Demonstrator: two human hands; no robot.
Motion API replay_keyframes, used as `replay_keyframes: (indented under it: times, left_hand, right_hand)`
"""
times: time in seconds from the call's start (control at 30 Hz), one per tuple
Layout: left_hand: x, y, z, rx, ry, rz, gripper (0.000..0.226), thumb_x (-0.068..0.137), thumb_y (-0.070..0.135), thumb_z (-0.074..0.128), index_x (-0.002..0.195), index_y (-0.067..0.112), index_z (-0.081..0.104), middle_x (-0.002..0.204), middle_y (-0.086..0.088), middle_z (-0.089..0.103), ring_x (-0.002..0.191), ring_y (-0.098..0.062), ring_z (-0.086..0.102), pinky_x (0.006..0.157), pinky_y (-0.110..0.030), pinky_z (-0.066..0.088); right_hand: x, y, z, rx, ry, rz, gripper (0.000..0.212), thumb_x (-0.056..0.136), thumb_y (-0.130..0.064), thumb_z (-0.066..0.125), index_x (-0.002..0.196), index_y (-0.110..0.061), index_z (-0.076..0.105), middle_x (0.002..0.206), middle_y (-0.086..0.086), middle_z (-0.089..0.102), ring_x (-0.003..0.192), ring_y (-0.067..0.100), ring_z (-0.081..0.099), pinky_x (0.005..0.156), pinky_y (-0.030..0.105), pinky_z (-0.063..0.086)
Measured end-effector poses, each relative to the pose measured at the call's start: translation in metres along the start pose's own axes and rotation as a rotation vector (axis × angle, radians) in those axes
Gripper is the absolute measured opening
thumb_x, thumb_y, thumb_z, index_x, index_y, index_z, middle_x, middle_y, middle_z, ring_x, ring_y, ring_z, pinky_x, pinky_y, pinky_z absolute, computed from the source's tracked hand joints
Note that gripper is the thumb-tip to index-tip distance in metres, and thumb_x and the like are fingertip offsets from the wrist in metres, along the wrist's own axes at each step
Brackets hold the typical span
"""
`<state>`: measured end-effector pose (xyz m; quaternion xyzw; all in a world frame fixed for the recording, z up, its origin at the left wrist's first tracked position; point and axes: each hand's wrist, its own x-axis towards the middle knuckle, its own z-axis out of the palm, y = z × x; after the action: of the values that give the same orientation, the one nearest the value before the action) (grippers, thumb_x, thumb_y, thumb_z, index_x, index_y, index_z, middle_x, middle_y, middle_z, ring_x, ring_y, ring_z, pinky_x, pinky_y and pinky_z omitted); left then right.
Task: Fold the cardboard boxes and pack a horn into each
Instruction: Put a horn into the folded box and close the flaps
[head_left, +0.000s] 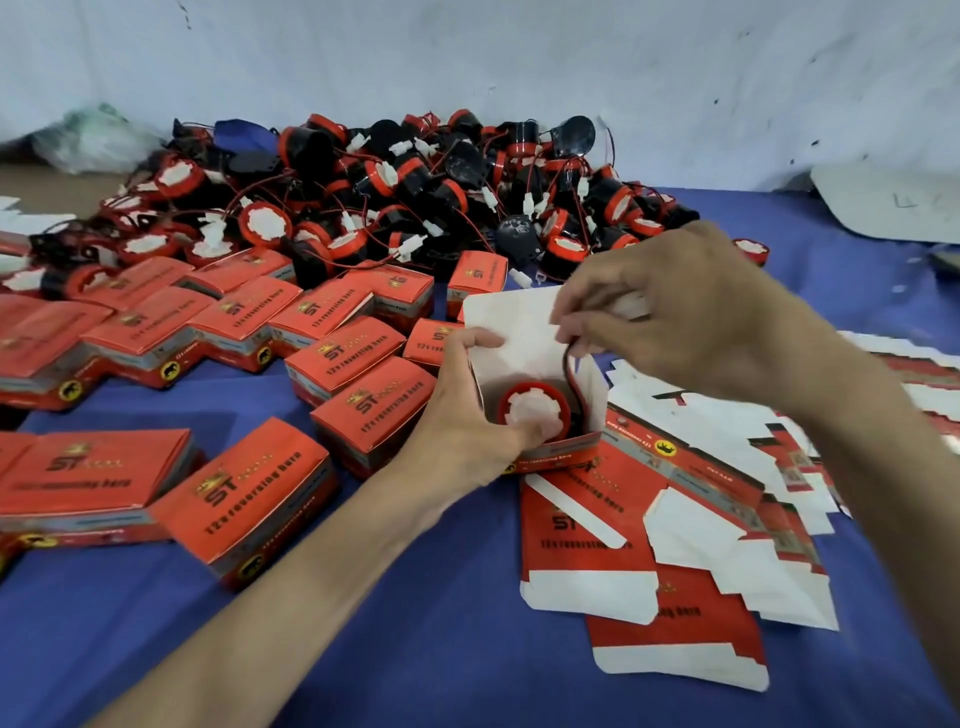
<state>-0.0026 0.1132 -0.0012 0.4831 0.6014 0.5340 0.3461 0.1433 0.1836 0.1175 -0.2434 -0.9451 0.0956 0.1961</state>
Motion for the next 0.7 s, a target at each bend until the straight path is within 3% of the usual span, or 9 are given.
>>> replay_keyframes:
  times: [0.1,0.2,0.3,0.37,0.43,0.57,0.63,0.7]
  left_hand:
    - [-0.001,-0.002,0.001,0.021,0.008,0.014,0.069,0.071,0.022,0.083,0.103,0.054,0.031,0.113,0.014,0.048,0.101,-0.004,0.052,0.075,-0.016,0.048]
    - [-0.003,-0.001,0.002,0.021,0.012,0.039,0.070,0.070,0.020,0.083,0.103,0.050,0.030,0.115,0.013,0.049,0.100,-0.001,0.052,0.065,-0.003,0.044]
    - [-0.003,0.000,0.003,0.010,0.011,0.058,0.071,0.070,0.017,0.083,0.104,0.049,0.029,0.115,0.010,0.055,0.101,-0.001,0.056,0.070,-0.006,0.047]
    - [-0.004,0.000,0.003,0.032,0.028,0.089,0.072,0.069,0.011,0.082,0.103,0.046,0.030,0.109,0.012,0.056,0.096,0.005,0.057,0.071,-0.005,0.047]
    - [-0.003,0.000,0.003,0.071,0.037,0.111,0.075,0.066,0.008,0.084,0.102,0.045,0.029,0.103,0.015,0.056,0.092,0.010,0.057,0.071,-0.004,0.047]
    - [-0.002,-0.005,0.002,0.060,0.016,0.133,0.078,0.065,-0.002,0.080,0.105,0.041,0.030,0.095,0.006,0.061,0.082,0.000,0.063,0.065,-0.014,0.051]
    - [-0.003,-0.007,0.003,0.027,0.027,0.150,0.074,0.068,-0.007,0.073,0.107,0.039,0.030,0.090,0.005,0.058,0.075,-0.002,0.060,0.059,-0.011,0.045]
    - [-0.004,-0.008,0.004,0.028,0.039,0.162,0.073,0.072,-0.004,0.072,0.112,0.038,0.028,0.095,0.004,0.056,0.080,-0.005,0.058,0.061,-0.010,0.044]
  right_hand:
    - [0.003,-0.008,0.022,0.058,0.054,-0.017,0.007,0.085,-0.005,0.066,0.081,-0.009,0.071,0.073,-0.002,0.072,0.071,0.005,0.068,0.072,0.009,0.045]
    - [0.005,-0.008,0.042,-0.048,0.129,-0.026,0.006,0.087,-0.003,0.061,0.088,-0.005,0.067,0.094,0.005,0.063,0.083,0.018,0.059,0.074,0.026,0.042]
    - [0.007,-0.009,0.062,-0.104,0.066,-0.052,0.016,0.084,0.002,0.059,0.099,-0.003,0.058,0.104,0.012,0.048,0.079,0.024,0.048,0.067,0.037,0.039]
    - [0.007,-0.011,0.072,-0.114,0.013,-0.106,0.021,0.080,0.009,0.058,0.099,0.000,0.056,0.100,0.015,0.049,0.071,0.023,0.042,0.059,0.036,0.033]
    - [0.006,-0.012,0.079,-0.082,-0.022,-0.127,0.016,0.086,0.006,0.053,0.100,0.000,0.057,0.096,0.015,0.055,0.071,0.029,0.049,0.061,0.039,0.037]
    - [0.006,-0.007,0.076,-0.053,-0.110,-0.111,0.019,0.084,-0.009,0.053,0.103,-0.009,0.057,0.088,0.008,0.066,0.078,0.029,0.059,0.070,0.043,0.046]
    - [0.005,-0.004,0.069,-0.096,-0.205,-0.110,0.014,0.086,-0.019,0.051,0.096,-0.013,0.058,0.087,0.004,0.065,0.079,0.026,0.059,0.070,0.040,0.047]
    - [0.005,-0.005,0.064,-0.105,-0.301,-0.104,0.016,0.091,-0.029,0.047,0.090,-0.017,0.058,0.089,-0.002,0.060,0.084,0.021,0.057,0.072,0.038,0.045]
